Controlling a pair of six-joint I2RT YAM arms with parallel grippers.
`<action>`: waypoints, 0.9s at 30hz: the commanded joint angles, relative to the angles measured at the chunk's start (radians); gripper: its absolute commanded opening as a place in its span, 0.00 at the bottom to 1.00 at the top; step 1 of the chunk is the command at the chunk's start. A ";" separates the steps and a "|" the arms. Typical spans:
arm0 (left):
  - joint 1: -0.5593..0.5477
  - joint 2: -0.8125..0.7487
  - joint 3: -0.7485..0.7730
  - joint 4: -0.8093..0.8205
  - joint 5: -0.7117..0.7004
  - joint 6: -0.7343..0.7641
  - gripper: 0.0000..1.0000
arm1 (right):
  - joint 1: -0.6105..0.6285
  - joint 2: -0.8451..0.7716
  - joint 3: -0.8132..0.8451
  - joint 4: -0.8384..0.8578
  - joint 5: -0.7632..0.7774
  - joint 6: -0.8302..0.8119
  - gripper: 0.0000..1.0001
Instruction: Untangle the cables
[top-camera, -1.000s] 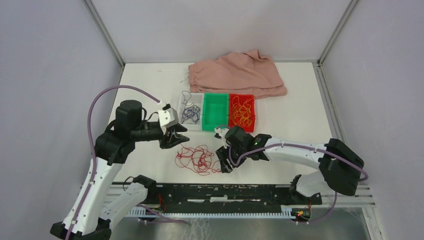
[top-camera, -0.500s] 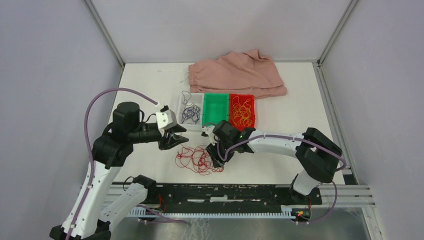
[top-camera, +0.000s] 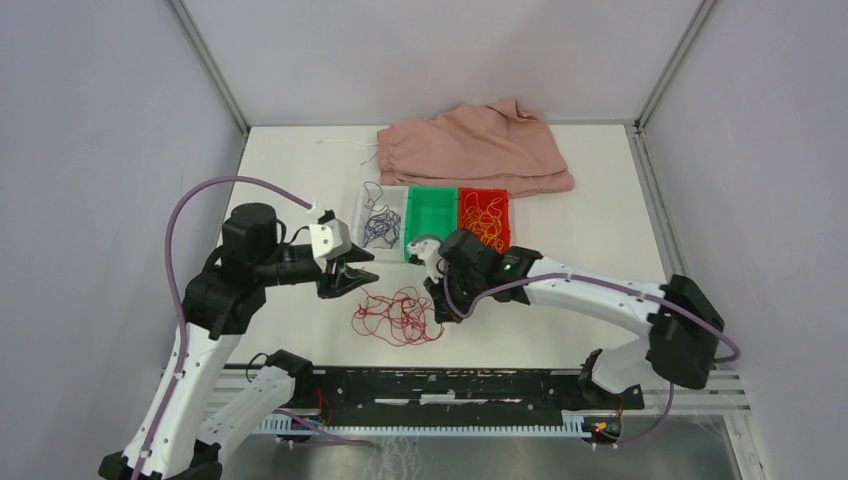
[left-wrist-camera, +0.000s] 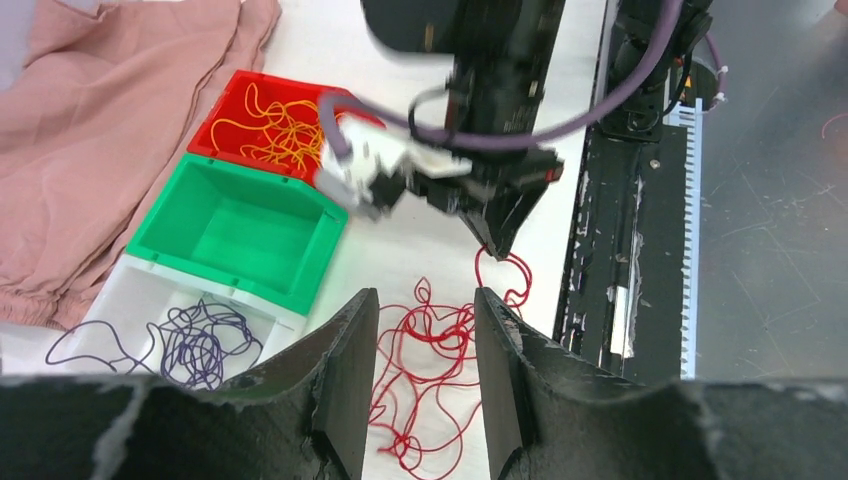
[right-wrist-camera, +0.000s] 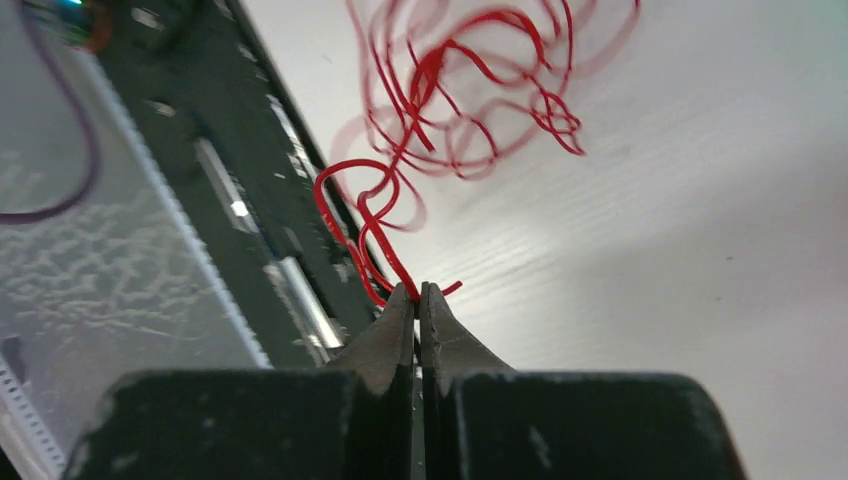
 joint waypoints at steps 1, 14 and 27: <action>0.001 -0.015 -0.012 0.075 0.061 -0.035 0.48 | -0.001 -0.156 0.209 -0.087 -0.083 -0.013 0.01; 0.001 -0.025 -0.047 0.270 0.172 -0.223 0.54 | 0.001 -0.026 0.636 -0.315 -0.222 -0.068 0.01; 0.001 -0.024 -0.076 0.092 0.193 -0.065 0.46 | 0.024 0.034 0.731 -0.334 -0.225 -0.062 0.01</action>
